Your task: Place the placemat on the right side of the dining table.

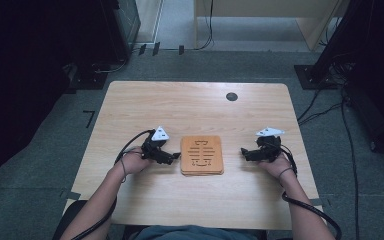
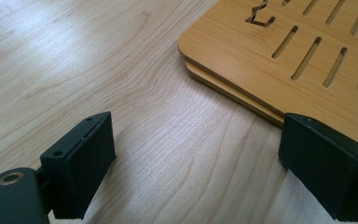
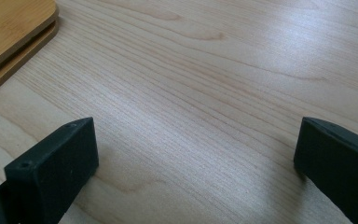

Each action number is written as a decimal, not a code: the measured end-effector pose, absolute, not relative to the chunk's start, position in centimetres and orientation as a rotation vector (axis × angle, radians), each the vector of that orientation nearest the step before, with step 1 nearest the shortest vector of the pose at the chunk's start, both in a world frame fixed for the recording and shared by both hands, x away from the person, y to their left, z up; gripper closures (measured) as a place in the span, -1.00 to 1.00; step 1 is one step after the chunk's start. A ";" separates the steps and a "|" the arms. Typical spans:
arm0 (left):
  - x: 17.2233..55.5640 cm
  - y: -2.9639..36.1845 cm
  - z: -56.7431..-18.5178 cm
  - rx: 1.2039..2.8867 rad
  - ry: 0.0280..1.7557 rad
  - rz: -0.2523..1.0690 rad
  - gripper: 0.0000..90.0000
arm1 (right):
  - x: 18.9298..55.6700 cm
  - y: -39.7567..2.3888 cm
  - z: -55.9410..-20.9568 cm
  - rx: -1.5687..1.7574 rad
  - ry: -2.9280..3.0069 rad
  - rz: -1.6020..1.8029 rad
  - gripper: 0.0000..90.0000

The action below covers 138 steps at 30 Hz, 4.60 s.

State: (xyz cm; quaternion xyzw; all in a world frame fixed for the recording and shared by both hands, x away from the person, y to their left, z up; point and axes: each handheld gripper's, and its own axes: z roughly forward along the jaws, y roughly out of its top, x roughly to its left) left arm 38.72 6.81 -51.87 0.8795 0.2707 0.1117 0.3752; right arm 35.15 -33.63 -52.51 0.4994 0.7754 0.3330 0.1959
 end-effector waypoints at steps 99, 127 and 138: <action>38.9 6.1 -50.0 2.284 0.805 0.190 -0.67 | 36.8 -28.8 -48.9 1.444 2.318 0.943 -0.46; 38.5 6.1 -49.6 2.297 0.801 0.182 -0.67 | 37.3 -26.6 -50.1 1.374 2.389 0.918 -0.60; 38.4 6.4 -49.6 2.314 0.790 0.193 -0.67 | 37.5 -26.0 -50.2 1.329 2.408 0.897 -0.60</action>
